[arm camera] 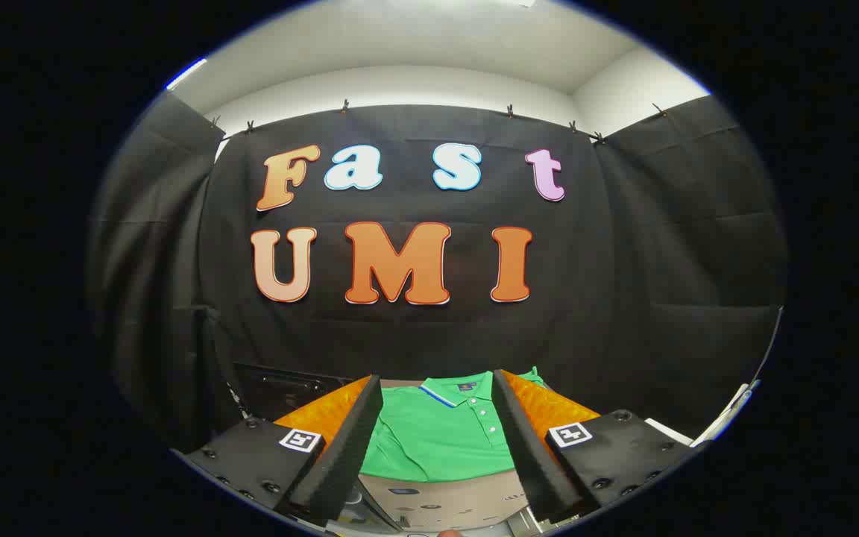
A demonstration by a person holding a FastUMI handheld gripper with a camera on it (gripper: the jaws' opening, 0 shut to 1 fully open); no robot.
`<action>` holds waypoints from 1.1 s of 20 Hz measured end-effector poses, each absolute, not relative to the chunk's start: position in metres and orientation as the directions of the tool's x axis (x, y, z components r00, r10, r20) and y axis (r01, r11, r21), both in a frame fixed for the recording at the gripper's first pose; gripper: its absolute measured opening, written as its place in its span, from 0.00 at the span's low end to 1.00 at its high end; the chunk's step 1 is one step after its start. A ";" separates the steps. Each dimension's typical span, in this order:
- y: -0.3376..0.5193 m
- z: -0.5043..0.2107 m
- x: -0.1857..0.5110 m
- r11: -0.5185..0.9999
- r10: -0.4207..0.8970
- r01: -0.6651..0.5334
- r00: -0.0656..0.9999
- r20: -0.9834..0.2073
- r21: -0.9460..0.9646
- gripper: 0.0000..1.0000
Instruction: Put the clothes into the washing machine and then close the washing machine lid.
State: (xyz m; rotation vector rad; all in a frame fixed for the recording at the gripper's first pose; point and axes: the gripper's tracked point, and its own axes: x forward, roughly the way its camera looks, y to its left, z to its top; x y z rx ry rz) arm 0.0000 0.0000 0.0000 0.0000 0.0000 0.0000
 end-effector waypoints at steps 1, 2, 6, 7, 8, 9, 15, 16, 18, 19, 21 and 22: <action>0.000 -0.001 0.001 1.000 -0.002 0.002 1.000 0.001 -0.006 0.95; -0.001 -0.001 0.000 1.000 -0.004 0.004 1.000 -0.001 -0.013 0.95; 0.000 -0.003 0.005 1.000 0.008 -0.008 1.000 -0.010 -0.006 0.95; -0.001 -0.003 0.006 1.000 0.006 -0.006 1.000 -0.009 -0.007 0.95; -0.003 -0.002 0.006 1.000 0.003 -0.003 1.000 -0.008 -0.007 0.95; -0.004 -0.003 0.007 1.000 0.004 -0.004 1.000 -0.006 -0.005 0.95; -0.010 -0.003 0.020 1.000 0.018 -0.018 1.000 -0.016 -0.004 0.95; -0.015 -0.004 0.022 1.000 0.015 -0.015 1.000 -0.017 -0.001 0.95; -0.025 -0.008 0.028 1.000 0.008 -0.008 1.000 -0.026 -0.001 0.95; -0.029 -0.009 0.032 1.000 0.006 -0.006 1.000 -0.031 0.002 0.95; -0.037 -0.015 0.041 1.000 0.002 -0.002 0.999 -0.046 0.009 0.95; -0.043 -0.021 0.048 1.000 0.000 0.001 0.998 -0.061 0.011 0.95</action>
